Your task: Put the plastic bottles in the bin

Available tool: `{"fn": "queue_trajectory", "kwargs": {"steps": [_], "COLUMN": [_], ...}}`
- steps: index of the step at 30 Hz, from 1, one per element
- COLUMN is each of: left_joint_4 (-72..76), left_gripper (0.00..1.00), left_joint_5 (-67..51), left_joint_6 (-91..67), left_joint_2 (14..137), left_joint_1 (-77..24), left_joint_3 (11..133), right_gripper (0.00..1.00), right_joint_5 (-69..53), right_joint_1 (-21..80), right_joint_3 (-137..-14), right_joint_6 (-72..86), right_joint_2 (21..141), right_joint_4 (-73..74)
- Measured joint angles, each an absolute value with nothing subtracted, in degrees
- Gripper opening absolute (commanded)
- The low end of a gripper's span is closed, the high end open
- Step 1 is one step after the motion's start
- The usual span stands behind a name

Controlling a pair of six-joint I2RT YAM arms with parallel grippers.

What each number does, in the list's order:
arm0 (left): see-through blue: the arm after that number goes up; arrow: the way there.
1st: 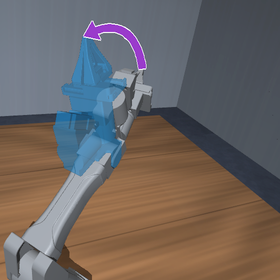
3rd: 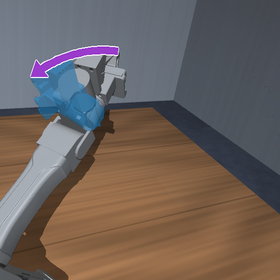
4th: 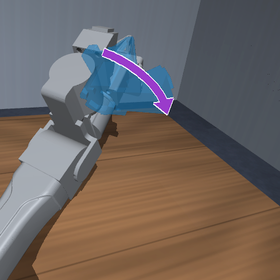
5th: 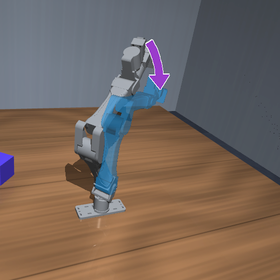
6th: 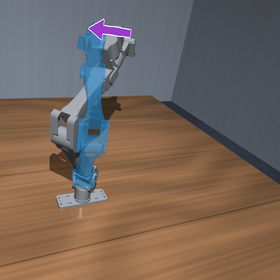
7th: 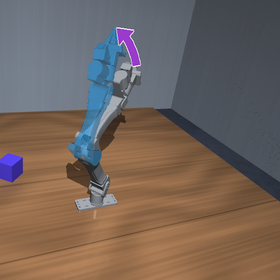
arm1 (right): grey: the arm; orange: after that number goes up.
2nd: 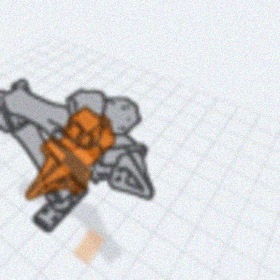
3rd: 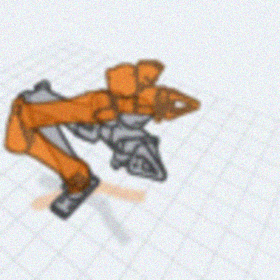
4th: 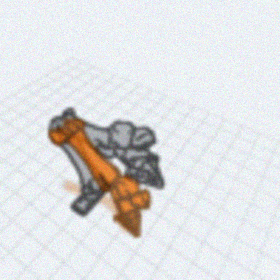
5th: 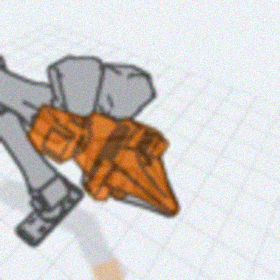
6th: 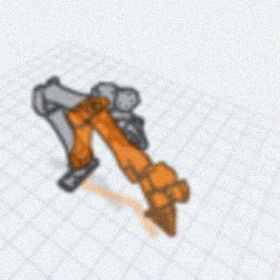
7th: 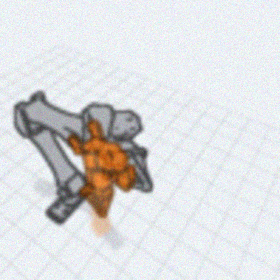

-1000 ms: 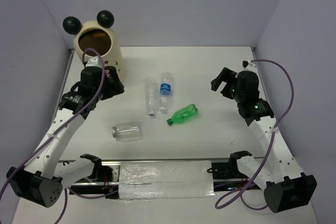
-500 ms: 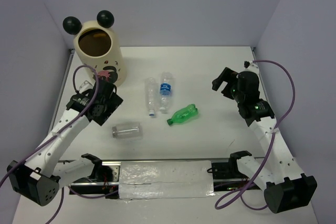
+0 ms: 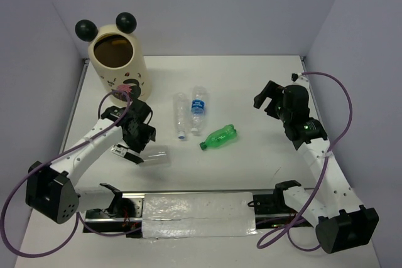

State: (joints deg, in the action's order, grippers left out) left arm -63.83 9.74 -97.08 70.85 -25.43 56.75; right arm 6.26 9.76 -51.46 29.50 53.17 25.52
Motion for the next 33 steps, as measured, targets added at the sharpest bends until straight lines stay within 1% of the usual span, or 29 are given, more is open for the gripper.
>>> {"fn": "queue_trajectory", "kwargs": {"steps": [6, 10, 18, 29, 33], "left_joint_4": [-64.23, -62.94, -61.19, -52.88, -49.43], "left_gripper": [0.99, 0.99, 0.99, 0.99, 0.96], "left_joint_5": [7.03, 6.09, 8.01, 9.74, 9.76], "left_joint_6": [-100.44, -101.27, -104.33, -107.46, -108.03], "left_joint_2": [72.03, 72.05, 72.29, 72.55, 72.60], "left_joint_1": [-26.04, -26.06, -26.09, -26.09, -26.09], "left_joint_3": [56.45, 53.67, 51.37, 45.56, 41.78], "right_gripper": [1.00, 1.00, 1.00, 1.00, 1.00], "right_joint_5": [6.17, 5.61, 4.64, 2.59, 2.42], "right_joint_1": [9.76, 9.76, 9.76, 9.76, 9.76], "right_joint_3": [-51.46, -51.46, -51.24, -50.06, -50.04], "right_joint_6": [29.58, 29.76, 30.48, 31.38, 31.66], "right_joint_2": [53.41, 53.43, 53.43, 53.39, 53.39], "right_joint_4": [25.89, 25.91, 25.80, 25.71, 25.69]}}
